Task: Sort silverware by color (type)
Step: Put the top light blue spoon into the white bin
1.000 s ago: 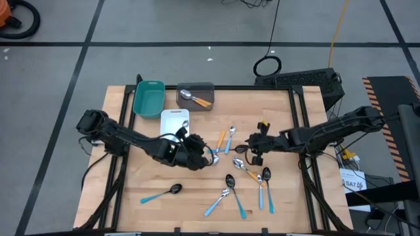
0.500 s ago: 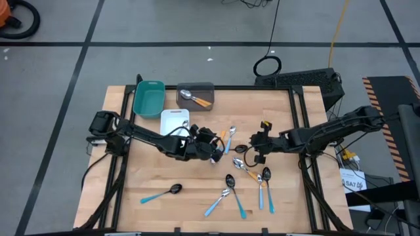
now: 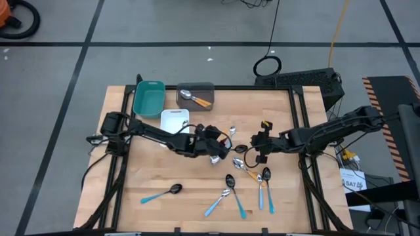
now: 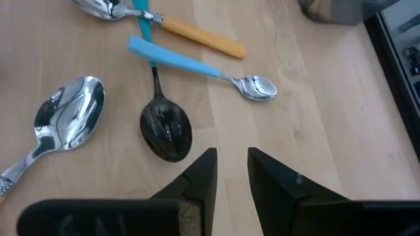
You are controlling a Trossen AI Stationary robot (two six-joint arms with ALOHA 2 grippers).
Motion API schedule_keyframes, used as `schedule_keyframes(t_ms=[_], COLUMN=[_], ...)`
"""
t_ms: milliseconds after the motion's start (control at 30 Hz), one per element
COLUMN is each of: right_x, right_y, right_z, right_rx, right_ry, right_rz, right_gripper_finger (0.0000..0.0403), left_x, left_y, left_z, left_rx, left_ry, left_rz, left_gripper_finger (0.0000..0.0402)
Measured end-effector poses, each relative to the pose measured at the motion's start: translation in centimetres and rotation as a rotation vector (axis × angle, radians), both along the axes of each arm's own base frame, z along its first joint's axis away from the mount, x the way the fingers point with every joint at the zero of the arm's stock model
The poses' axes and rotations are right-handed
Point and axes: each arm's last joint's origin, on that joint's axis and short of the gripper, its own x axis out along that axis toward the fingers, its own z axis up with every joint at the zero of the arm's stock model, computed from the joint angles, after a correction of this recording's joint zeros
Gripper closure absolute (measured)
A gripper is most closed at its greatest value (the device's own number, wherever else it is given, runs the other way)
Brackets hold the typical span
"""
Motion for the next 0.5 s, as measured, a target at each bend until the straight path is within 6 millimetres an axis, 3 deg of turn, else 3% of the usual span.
schedule_keyframes(t_ms=[67,267,500], right_x=[-0.1,-1.1,-2.8], right_y=[0.0,-0.2,-0.5], right_z=[0.0,-0.2,-0.2], right_rx=[0.000,0.008,0.026], right_ry=[0.012,0.081,0.171], right_rz=[-0.002,-0.040,-0.113], right_gripper_finger=[0.0321,0.0321,0.0321], left_x=[1.7,4.8,8.3], left_y=[0.0,0.2,-0.2], left_z=[0.5,0.3,-0.1], left_rx=[-0.011,0.011,0.014], left_ry=[-0.005,0.258,0.324], left_rz=[0.015,0.043,0.043], left_gripper_finger=[0.0157,0.0156,0.0156])
